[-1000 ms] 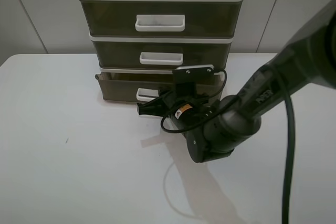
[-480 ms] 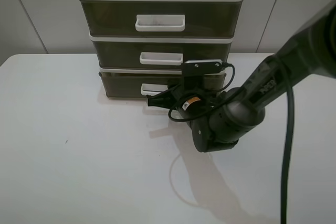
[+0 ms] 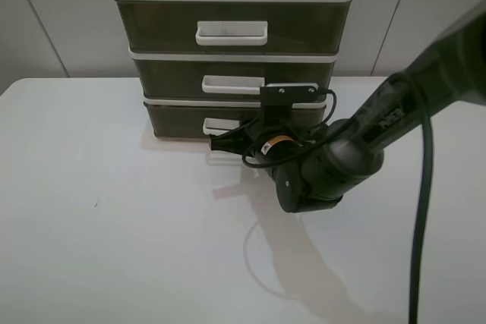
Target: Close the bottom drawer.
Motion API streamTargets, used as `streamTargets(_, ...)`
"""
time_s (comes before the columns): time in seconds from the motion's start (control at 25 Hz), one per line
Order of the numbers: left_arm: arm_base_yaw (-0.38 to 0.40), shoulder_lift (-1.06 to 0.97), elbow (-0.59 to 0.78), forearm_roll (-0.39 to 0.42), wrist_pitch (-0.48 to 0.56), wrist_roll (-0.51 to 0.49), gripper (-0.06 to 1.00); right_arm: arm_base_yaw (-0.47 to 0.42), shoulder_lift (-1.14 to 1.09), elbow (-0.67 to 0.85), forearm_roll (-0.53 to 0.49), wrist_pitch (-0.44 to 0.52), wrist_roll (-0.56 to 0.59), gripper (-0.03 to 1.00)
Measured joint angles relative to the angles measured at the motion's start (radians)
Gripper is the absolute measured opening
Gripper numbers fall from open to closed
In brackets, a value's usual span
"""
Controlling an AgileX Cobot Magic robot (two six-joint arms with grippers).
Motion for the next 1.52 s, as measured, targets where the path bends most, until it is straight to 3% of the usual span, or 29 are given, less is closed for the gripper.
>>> streamTargets(0.32, 0.0, 0.0, 0.0, 0.0, 0.0, 0.0, 0.72, 0.041, -0.199, 0.182, -0.062, 0.061, 0.001, 0.02)
streamTargets(0.48, 0.0, 0.0, 0.0, 0.0, 0.0, 0.0, 0.72, 0.042, -0.338, 0.258, -0.112, 0.197, 0.001, 0.04)
streamTargets(0.56, 0.0, 0.0, 0.0, 0.0, 0.0, 0.0, 0.72, 0.026, -0.406, 0.294, -0.163, 0.293, 0.003, 0.15)
streamTargets(0.64, 0.0, 0.0, 0.0, 0.0, 0.0, 0.0, 0.72, -0.009, -0.481, 0.323, -0.213, 0.404, 0.003, 0.34)
streamTargets(0.72, 0.0, 0.0, 0.0, 0.0, 0.0, 0.0, 0.72, -0.064, -0.553, 0.347, -0.228, 0.513, 0.003, 0.59)
streamTargets(0.76, 0.0, 0.0, 0.0, 0.0, 0.0, 0.0, 0.72, -0.064, -0.553, 0.347, -0.228, 0.513, 0.003, 0.59)
streamTargets(0.8, 0.0, 0.0, 0.0, 0.0, 0.0, 0.0, 0.72, -0.096, -0.595, 0.354, -0.231, 0.589, 0.003, 0.69)
streamTargets(0.92, 0.0, 0.0, 0.0, 0.0, 0.0, 0.0, 0.72, -0.192, -0.721, 0.357, -0.231, 0.77, 0.003, 0.79)
streamTargets(1.08, 0.0, 0.0, 0.0, 0.0, 0.0, 0.0, 0.72, -0.363, -0.917, 0.358, -0.233, 1.024, 0.003, 0.82)
streamTargets(1.24, 0.0, 0.0, 0.0, 0.0, 0.0, 0.0, 0.72, -0.538, -1.16, 0.358, -0.262, 1.218, 0.003, 0.82)
streamTargets(1.36, 0.0, 0.0, 0.0, 0.0, 0.0, 0.0, 0.72, -0.654, -1.376, 0.358, -0.294, 1.333, 0.004, 0.82)
streamTargets(1.52, 0.0, 0.0, 0.0, 0.0, 0.0, 0.0, 0.72, -0.74, -1.663, 0.358, -0.34, 1.466, 0.01, 0.82)
